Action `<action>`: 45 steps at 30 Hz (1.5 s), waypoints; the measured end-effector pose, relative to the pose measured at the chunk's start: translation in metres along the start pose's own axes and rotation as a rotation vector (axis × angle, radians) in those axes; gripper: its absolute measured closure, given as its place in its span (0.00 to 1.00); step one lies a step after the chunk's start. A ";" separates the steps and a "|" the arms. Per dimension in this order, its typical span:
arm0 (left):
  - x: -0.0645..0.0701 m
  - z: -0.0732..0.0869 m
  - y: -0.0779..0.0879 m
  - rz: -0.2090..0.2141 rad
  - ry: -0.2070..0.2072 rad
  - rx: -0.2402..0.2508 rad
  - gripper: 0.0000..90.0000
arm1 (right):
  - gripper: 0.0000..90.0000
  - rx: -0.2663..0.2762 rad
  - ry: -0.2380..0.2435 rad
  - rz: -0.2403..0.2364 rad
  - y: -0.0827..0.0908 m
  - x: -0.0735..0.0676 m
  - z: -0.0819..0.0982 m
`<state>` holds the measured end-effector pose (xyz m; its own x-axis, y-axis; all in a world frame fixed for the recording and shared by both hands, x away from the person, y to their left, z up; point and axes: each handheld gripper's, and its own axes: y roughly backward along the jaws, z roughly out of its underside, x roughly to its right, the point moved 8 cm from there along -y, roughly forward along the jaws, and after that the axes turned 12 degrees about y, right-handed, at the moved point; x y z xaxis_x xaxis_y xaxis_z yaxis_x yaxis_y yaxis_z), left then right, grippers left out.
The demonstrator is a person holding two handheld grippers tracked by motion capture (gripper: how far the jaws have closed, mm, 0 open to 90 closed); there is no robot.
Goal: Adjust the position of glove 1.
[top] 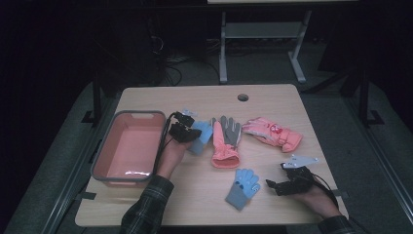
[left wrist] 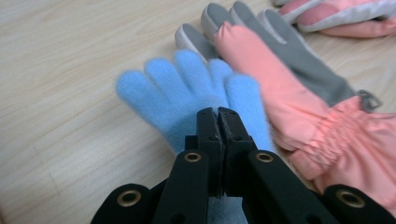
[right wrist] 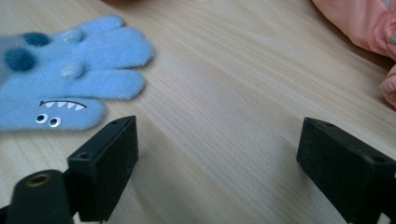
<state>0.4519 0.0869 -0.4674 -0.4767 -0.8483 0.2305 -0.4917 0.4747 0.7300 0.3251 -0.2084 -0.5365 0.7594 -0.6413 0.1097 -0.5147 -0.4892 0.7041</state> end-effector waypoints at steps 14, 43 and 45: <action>0.013 0.002 0.046 0.113 -0.012 0.024 0.98 | 0.89 0.062 0.036 -0.108 0.018 -0.019 -0.018; 0.054 0.040 0.073 0.295 -0.102 0.003 0.98 | 1.00 0.038 0.178 -0.391 -0.016 -0.100 -0.049; 0.059 0.041 0.075 0.310 -0.108 0.002 0.98 | 1.00 0.042 0.188 -0.399 -0.020 -0.104 -0.053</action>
<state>0.3569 0.0825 -0.4259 -0.6785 -0.6334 0.3720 -0.3122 0.7070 0.6346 0.2771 -0.1007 -0.5247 0.9592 -0.2805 -0.0361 -0.1796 -0.7025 0.6887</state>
